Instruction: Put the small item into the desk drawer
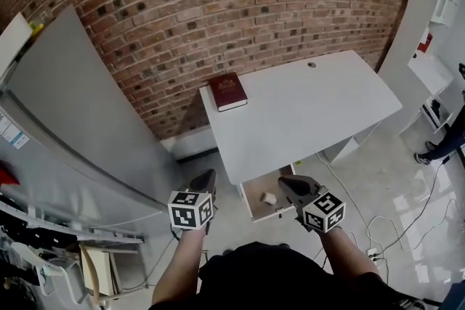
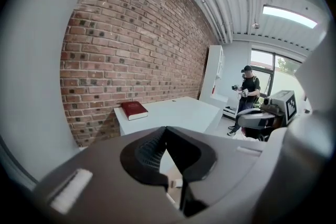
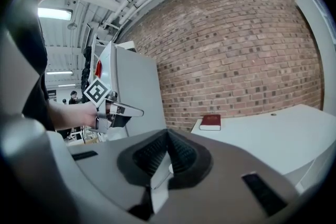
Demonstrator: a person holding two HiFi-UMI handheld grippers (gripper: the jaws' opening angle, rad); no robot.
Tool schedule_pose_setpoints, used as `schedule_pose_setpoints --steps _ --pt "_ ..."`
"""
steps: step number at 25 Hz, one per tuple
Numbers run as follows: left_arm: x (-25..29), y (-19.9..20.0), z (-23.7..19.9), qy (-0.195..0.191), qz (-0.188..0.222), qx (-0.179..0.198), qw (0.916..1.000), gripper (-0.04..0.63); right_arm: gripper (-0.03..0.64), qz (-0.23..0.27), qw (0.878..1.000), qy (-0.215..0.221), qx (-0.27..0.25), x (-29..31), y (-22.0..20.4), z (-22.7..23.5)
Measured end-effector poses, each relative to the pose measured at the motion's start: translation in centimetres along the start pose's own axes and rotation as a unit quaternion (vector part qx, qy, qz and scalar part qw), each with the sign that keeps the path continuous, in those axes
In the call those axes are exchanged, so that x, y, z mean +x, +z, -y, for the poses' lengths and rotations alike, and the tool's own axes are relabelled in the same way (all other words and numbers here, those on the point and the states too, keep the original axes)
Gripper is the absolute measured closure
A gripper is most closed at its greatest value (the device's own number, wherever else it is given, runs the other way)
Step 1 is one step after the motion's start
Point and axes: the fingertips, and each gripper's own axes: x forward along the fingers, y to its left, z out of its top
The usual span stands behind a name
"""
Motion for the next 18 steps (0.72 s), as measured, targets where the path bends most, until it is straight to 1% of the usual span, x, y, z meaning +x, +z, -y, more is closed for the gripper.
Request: schedule_pose_setpoints --steps 4,9,14,18 --pt "-1.0 3.5 -0.1 -0.008 0.025 0.029 0.9992 0.583 0.603 0.029 0.999 -0.014 -0.009 -0.7 3.4 0.2" --pt "-2.8 7.0 1.0 -0.021 0.060 0.044 0.9970 0.583 0.603 0.068 0.997 -0.023 -0.019 -2.1 7.2 -0.1" --pt "-4.9 8.9 2.4 -0.025 0.094 0.047 0.9941 0.583 0.604 0.092 0.995 -0.032 -0.018 -3.4 8.7 -0.5" --pt "-6.1 9.4 2.4 -0.011 0.113 0.050 0.9922 0.583 0.604 0.101 0.994 -0.033 -0.020 -4.2 9.0 -0.7"
